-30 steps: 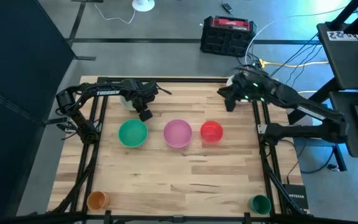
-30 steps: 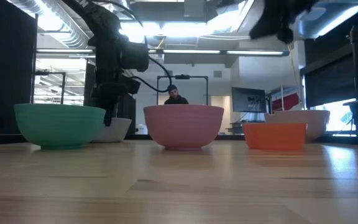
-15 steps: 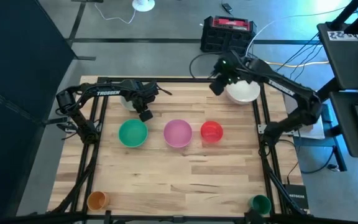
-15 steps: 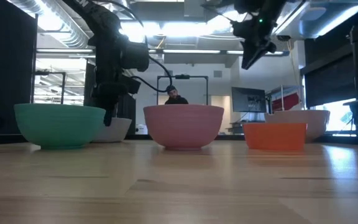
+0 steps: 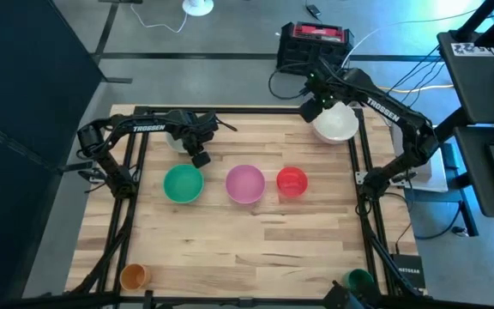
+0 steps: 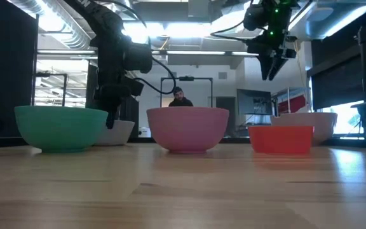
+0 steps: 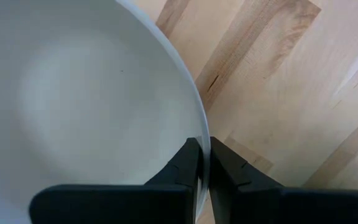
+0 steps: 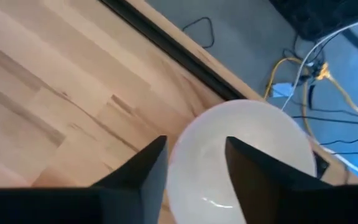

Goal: Nest bowls inside each other
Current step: Stack the left white bowl on top of the right white bowl

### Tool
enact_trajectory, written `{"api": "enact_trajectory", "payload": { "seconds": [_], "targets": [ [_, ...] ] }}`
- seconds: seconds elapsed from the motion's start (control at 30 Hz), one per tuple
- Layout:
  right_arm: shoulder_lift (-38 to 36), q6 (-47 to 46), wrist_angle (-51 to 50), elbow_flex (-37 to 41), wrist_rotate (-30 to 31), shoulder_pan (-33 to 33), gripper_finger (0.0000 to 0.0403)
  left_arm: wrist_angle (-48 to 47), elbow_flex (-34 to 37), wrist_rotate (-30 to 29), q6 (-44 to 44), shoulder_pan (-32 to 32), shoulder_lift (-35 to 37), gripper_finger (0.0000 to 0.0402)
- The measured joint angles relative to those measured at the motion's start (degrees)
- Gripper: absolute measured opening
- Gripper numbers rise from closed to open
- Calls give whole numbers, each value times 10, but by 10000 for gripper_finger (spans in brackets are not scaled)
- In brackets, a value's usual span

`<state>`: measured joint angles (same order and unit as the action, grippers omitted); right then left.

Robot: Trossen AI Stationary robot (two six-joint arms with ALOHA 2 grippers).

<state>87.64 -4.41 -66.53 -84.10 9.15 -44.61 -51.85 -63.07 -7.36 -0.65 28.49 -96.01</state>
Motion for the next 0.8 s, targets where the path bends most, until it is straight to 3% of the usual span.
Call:
{"api": "enact_trajectory", "payload": {
  "seconds": [0.53, 0.8],
  "targets": [
    [0, -16, -3, 137, -56, -7, 214, 1, 0, 0, -1, 0, 0, 1],
    [0, -28, 23, 183, -59, 3, 216, 0, 0, -1, -2, 0, 0, 1]
  ]
}}
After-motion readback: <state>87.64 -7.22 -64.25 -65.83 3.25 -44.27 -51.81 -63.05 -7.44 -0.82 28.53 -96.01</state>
